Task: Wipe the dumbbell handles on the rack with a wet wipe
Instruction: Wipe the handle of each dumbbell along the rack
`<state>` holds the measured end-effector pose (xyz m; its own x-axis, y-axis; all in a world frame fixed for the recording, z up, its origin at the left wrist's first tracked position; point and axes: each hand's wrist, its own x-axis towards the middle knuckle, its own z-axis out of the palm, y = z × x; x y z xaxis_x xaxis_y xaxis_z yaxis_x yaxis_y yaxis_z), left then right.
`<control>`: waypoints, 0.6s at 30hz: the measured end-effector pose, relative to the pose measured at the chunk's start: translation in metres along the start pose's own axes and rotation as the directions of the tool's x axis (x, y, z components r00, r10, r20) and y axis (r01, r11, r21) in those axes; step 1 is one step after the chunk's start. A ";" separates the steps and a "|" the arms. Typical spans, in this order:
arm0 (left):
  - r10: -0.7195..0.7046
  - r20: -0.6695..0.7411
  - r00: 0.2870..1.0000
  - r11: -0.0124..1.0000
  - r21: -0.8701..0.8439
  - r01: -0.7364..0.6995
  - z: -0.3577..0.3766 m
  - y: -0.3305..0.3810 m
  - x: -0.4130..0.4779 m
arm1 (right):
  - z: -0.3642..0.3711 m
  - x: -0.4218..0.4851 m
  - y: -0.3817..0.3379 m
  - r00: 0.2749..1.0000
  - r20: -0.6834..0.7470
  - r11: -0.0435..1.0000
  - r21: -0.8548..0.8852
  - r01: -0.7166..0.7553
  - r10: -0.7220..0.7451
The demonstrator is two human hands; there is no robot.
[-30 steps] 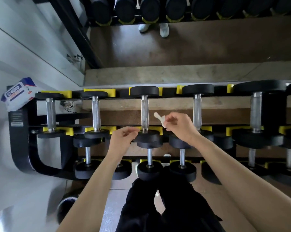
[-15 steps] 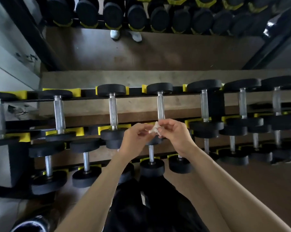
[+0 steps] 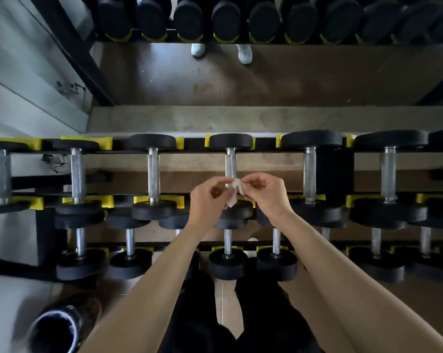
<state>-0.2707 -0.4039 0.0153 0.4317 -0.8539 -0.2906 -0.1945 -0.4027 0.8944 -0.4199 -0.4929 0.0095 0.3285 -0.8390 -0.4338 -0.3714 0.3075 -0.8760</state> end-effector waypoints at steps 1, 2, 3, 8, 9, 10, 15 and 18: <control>-0.006 -0.035 0.999 1.000 0.002 0.006 0.005 0.001 0.006 | -0.002 0.009 0.004 0.999 0.031 0.998 -0.056 0.015 -0.013; -0.018 -0.066 0.998 1.000 0.007 0.018 0.009 0.000 0.012 | -0.003 0.015 0.008 0.998 0.066 0.995 -0.092 0.025 -0.019; -0.039 -0.090 0.995 0.999 0.012 0.040 0.012 0.000 0.018 | -0.003 0.021 0.011 0.995 0.096 0.994 -0.106 0.031 -0.021; -0.138 -0.130 0.982 0.989 0.030 0.143 0.015 0.001 0.044 | 0.006 0.036 0.020 0.989 0.145 0.985 -0.163 0.062 -0.038; -0.150 -0.132 0.980 0.987 0.034 0.156 0.014 0.000 0.050 | 0.009 0.038 0.019 0.989 0.146 0.982 -0.177 0.065 -0.039; -0.149 -0.132 0.980 0.987 0.047 0.156 0.013 -0.002 0.055 | 0.012 0.040 0.019 0.989 0.140 0.979 -0.191 0.072 -0.046; -0.103 -0.212 0.972 0.987 0.097 0.126 0.009 -0.007 0.071 | 0.029 0.045 0.028 0.991 0.028 0.959 -0.251 0.131 -0.128; -0.092 -0.243 0.966 0.989 0.091 0.117 0.014 -0.008 0.081 | 0.034 0.046 0.036 0.996 0.014 0.962 -0.257 0.093 -0.092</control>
<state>-0.2459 -0.4745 -0.0202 0.6491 -0.7073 -0.2799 -0.2221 -0.5281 0.8196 -0.3882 -0.5053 -0.0494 0.3737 -0.8574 -0.3540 -0.5503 0.1023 -0.8287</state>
